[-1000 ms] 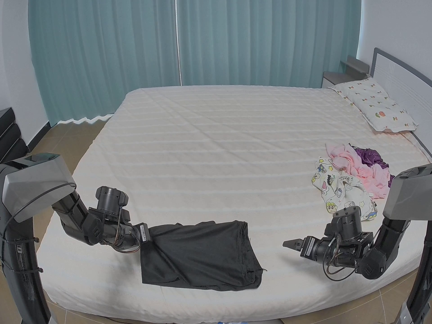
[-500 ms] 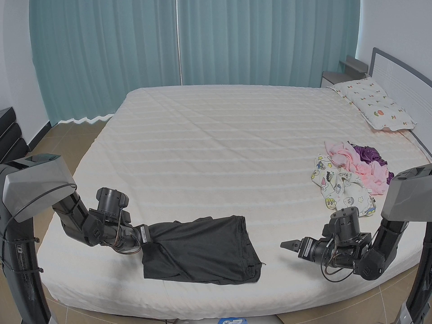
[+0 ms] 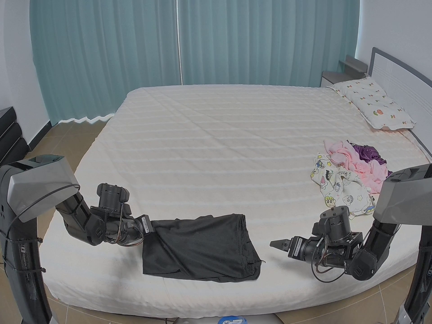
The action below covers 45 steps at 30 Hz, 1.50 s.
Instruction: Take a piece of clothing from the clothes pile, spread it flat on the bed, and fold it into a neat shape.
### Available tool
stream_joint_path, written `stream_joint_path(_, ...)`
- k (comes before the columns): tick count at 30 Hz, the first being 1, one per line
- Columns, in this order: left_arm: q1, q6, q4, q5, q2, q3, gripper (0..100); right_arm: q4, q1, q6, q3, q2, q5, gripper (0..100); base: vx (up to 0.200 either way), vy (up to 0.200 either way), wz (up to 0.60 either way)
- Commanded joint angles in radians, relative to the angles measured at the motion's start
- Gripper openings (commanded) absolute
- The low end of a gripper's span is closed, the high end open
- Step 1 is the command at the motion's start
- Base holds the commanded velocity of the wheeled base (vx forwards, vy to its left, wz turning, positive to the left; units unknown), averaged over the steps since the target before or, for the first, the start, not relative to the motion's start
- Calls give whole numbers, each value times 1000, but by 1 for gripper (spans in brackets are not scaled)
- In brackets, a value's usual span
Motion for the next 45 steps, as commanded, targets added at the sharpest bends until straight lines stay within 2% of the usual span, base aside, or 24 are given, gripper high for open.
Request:
stream_joint_path(1, 13, -1, 3, 2, 28, -11, 100, -1, 8, -1, -19, 22, 1, 100, 0, 0, 0)
stream_joint_path(5, 15, 2, 3, 5, 29, -6, 100, -8, 15, 1, -57, 31, 2, 100, 0, 0, 0)
stream_joint_path(8, 29, -2, 3, 15, 23, 5, 100, 0, 52, -1, -85, 37, 1, 100, 0, 0, 0)
stream_joint_path(11, 40, -38, 3, 15, 14, 12, 100, 3, 77, -1, -113, 60, 1, 100, 0, 0, 0)
stream_joint_path(13, 56, -157, 0, 0, -17, 21, 100, 11, 123, -2, -166, 102, 1, 100, 0, 0, 0)
stream_joint_path(16, 78, -239, -8, -12, -34, 28, 100, 46, 167, -4, -219, 140, -1, 100, 0, 0, 0)
stream_joint_path(20, 106, -249, -2, -18, -61, 29, 100, 94, 189, -15, -258, 164, -1, 100, 0, 0, 0)
stream_joint_path(26, 110, -259, 1, -23, -63, 31, 100, 115, 193, -117, -268, 187, 2, 100, 0, 0, 0)
stream_joint_path(27, 109, -260, 0, -23, -61, 34, 100, 124, 193, -140, -269, 197, 2, 0, 0, 0, 0)
stream_joint_path(32, 116, -260, 0, -21, -58, 38, 100, 130, 195, -208, -251, 200, -4, 0, 0, 0, 0)
stream_joint_path(37, 118, -260, 1, -21, -57, 40, 100, 124, 193, -215, -220, 174, -36, 0, 0, 0, 0)
stream_joint_path(45, 118, -260, 1, -21, -57, 40, 100, 123, 186, -217, -163, 125, -24, 0, 0, 0, 0)
